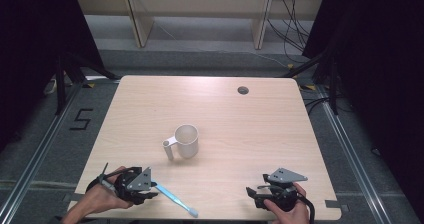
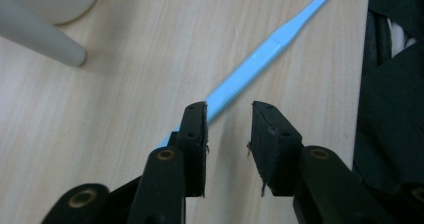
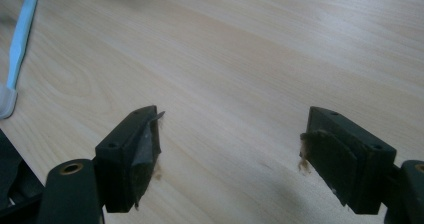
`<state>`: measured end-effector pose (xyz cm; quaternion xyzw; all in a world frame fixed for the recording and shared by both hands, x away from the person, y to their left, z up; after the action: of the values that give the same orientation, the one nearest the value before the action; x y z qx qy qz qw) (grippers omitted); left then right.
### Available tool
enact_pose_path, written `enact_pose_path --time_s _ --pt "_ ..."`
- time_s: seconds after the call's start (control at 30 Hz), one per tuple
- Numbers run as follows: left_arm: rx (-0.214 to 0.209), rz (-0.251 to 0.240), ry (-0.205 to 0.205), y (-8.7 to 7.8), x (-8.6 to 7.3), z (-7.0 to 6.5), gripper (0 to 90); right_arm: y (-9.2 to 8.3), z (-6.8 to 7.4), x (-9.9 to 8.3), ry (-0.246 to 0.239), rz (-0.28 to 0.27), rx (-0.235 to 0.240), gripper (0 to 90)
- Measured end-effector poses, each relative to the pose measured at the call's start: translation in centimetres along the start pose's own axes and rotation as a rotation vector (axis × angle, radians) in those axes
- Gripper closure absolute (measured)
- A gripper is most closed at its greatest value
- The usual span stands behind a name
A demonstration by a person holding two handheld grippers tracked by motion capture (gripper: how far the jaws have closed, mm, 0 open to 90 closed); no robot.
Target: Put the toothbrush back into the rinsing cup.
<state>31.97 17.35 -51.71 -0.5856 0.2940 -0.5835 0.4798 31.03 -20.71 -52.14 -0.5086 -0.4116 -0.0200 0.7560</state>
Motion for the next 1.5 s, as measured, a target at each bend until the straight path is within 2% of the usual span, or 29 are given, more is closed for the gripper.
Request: enact_pose_path --time_s 0.03,0.1,0.13,0.23,0.27,0.33,0.37,0.43,0.57,0.6,0.63,0.67,0.7,0.77,0.8,0.87,0.97,1.0,1.07,1.13,1.17,1.23,1.27,1.3,1.33,1.37,1.43,1.47,1.5 --pt "0.006 0.024 0.023 -0.1 0.4 0.1 63.3 0.0 -0.2 0.1 -0.019 -0.008 -0.011 23.2" --pt "0.006 0.042 0.035 0.0 0.6 0.1 60.4 -0.1 -0.2 0.0 -0.010 -0.003 -0.016 23.2" --pt "0.002 0.069 0.059 0.2 1.0 0.1 59.2 -0.1 0.1 -0.1 0.016 0.008 -0.006 23.3" --pt "-0.003 0.080 0.074 0.5 1.5 -0.1 58.1 0.0 0.0 0.0 0.000 -0.001 -0.004 23.3" --pt "-0.001 0.107 0.110 0.5 1.7 -0.1 58.3 -0.1 -0.3 0.0 -0.022 -0.001 -0.030 23.3" --pt "0.009 0.140 0.157 0.6 2.1 0.0 58.2 -0.1 -0.3 0.0 -0.022 -0.001 -0.029 23.3" --pt "0.008 0.154 0.174 0.7 2.4 0.0 58.5 -0.1 0.1 -0.1 0.017 0.009 -0.009 23.3" --pt "-0.011 0.189 0.219 1.1 3.0 -0.2 59.4 0.0 -0.3 0.0 -0.020 -0.001 -0.026 23.3" --pt "-0.034 0.201 0.249 1.5 3.8 -0.7 60.0 -0.1 -0.2 0.0 -0.012 -0.003 -0.019 23.4" --pt "-0.041 0.208 0.259 1.6 4.0 -0.8 60.3 0.0 0.1 -0.1 0.013 0.010 -0.003 23.4" --pt "-0.047 0.211 0.273 1.8 4.4 -1.0 60.5 0.0 0.1 -0.1 0.012 0.011 -0.004 23.3" --pt "-0.052 0.215 0.286 1.8 4.5 -1.0 60.8 -0.1 -0.3 0.0 -0.024 -0.003 -0.028 23.4" --pt "-0.052 0.215 0.286 1.8 4.5 -1.0 61.0 0.0 -0.1 0.0 -0.008 -0.003 -0.012 23.4" --pt "-0.050 0.205 0.295 1.9 4.9 -1.1 61.5 -0.1 -0.3 0.0 -0.024 -0.001 -0.027 23.4" --pt "-0.072 0.208 0.309 2.1 5.2 -1.4 61.6 0.0 0.1 -0.1 0.010 0.009 -0.004 23.4" --pt "-0.082 0.207 0.318 2.2 5.3 -1.5 61.7 0.0 -0.2 0.0 -0.015 -0.009 -0.019 23.4" --pt "-0.088 0.217 0.328 2.5 5.4 -1.6 62.2 0.0 -0.1 -0.1 -0.004 0.004 -0.002 23.4" --pt "-0.092 0.228 0.336 2.8 5.4 -1.6 62.2 -0.1 -0.2 0.0 -0.014 -0.002 -0.016 23.4" --pt "-0.103 0.219 0.321 3.0 5.5 -1.6 62.4 -0.1 -0.2 0.0 -0.015 -0.005 -0.019 23.4" --pt "-0.101 0.232 0.340 3.0 5.5 -1.4 62.9 -0.1 -0.2 0.0 -0.012 -0.002 -0.011 23.4" --pt "-0.116 0.221 0.312 3.2 5.5 -1.6 63.0 0.0 -0.2 0.0 -0.010 -0.009 -0.014 23.4" --pt "-0.122 0.228 0.312 3.3 5.5 -1.6 63.2 -0.1 -0.2 0.0 -0.014 -0.014 -0.022 23.4" --pt "-0.123 0.234 0.318 3.4 5.4 -1.6 63.2 -0.1 -0.2 0.0 -0.017 -0.014 -0.019 23.4" --pt "-0.113 0.268 0.352 3.4 5.4 -1.3 63.5 -0.1 0.0 -0.1 0.015 -0.002 -0.006 23.4" --pt "-0.113 0.268 0.352 3.4 5.4 -1.3 63.8 -0.1 0.0 -0.1 0.012 -0.003 -0.007 23.5" --pt "-0.134 0.243 0.318 3.7 5.5 -1.6 64.3 0.0 -0.3 0.1 -0.022 -0.018 -0.014 23.4" --pt "-0.138 0.247 0.317 3.7 5.5 -1.6 64.8 0.0 -0.3 0.1 -0.028 -0.022 -0.011 23.5" --pt "-0.130 0.275 0.355 3.6 5.6 -1.4 65.0 0.0 -0.3 0.1 -0.028 -0.019 -0.012 23.4" --pt "-0.130 0.275 0.355 3.6 5.6 -1.4 65.2 0.0 -0.3 0.1 -0.028 -0.019 -0.012 23.4"
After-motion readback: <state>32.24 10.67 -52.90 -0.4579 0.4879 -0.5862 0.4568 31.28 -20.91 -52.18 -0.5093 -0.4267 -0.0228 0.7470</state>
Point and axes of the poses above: each handheld gripper's, and its own axes: y roughly forward along the jaws, x roughly out of its top, z roughly to its left, the point moved 5 cm from there along y, roughly forward along the jaws, and after that the axes turned 8 degrees about z, right-handed, at the moved point
